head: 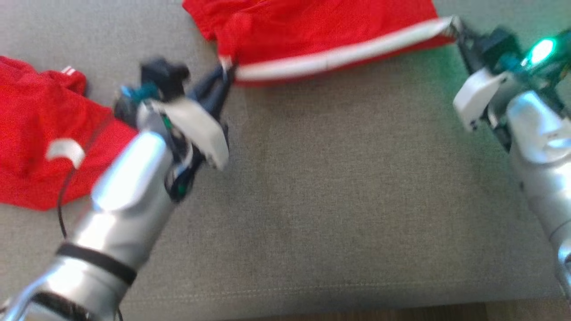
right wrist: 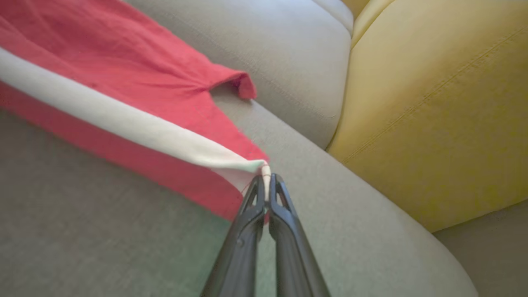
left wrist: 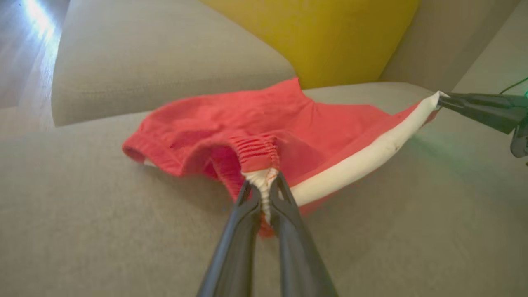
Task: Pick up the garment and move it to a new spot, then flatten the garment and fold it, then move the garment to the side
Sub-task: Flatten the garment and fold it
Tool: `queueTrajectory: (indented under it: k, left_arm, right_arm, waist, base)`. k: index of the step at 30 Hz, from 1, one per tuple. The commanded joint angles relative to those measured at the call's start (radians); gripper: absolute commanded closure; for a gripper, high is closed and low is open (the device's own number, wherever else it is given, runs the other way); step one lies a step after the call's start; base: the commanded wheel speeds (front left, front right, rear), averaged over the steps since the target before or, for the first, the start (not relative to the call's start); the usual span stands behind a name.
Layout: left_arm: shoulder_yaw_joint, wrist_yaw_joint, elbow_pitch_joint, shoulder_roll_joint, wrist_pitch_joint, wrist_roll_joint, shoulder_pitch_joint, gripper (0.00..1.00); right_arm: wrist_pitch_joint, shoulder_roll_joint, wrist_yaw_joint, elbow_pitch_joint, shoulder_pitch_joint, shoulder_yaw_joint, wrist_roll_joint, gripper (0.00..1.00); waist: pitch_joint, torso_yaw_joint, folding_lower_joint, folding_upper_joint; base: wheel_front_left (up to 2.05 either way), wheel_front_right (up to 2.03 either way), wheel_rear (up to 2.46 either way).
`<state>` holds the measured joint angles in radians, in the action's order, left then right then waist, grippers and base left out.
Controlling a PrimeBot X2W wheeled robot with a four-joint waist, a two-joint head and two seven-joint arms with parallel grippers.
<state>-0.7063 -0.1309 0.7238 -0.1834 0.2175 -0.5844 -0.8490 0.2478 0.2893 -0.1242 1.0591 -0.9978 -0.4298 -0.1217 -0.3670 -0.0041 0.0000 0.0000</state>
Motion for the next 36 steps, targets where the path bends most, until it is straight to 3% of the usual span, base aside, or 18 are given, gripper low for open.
queueTrajectory:
  k: [1, 10, 16, 20, 25, 36]
  left_arm:
    - [-0.001, 0.001, -0.028, -0.044, 0.012, -0.016, -0.003, 1.00]
    - [-0.113, 0.000, -0.033, -0.077, 0.030, -0.019, 0.127, 1.00]
    - [-0.137, 0.008, -0.034, -0.070, 0.040, -0.001, 0.204, 1.00]
    - [-0.140, 0.017, -0.047, -0.067, 0.042, 0.004, 0.249, 1.00]
    - [-0.136, 0.029, -0.076, -0.063, 0.043, 0.005, 0.303, 1.00]
    - [-0.169, 0.028, -0.161, -0.094, 0.037, 0.007, 0.413, 1.00]
  right_arm:
    - [0.009, -0.001, -0.007, 0.000, 0.006, -0.049, 0.033, 1.00]
    - [0.001, 0.067, -0.007, 0.083, 0.061, -0.276, 0.178, 1.00]
    - [-0.045, 0.155, -0.007, 0.042, 0.144, -0.489, 0.343, 1.00]
    - [-0.102, 0.238, -0.007, -0.065, 0.186, -0.628, 0.476, 1.00]
    - [-0.197, 0.390, -0.007, -0.261, 0.216, -0.794, 0.655, 1.00]
    - [-0.426, 0.669, -0.007, -0.630, 0.290, -0.849, 0.834, 1.00]
  waist:
    - [0.026, 0.003, 0.0000, 0.0000]
    - [0.122, 0.014, 0.0000, 0.0000]
    - [0.201, 0.014, 0.0000, 0.0000]
    - [0.238, 0.009, 0.0000, 0.0000]
    - [0.272, 0.004, 0.0000, 0.0000]
    - [0.302, -0.008, 0.0000, 0.0000]
  base:
    - [0.00, 0.00, 0.00]
    - [0.00, 0.00, 0.00]
    - [0.00, 0.00, 0.00]
    - [0.00, 0.00, 0.00]
    - [0.00, 0.00, 0.00]
    - [0.00, 0.00, 0.00]
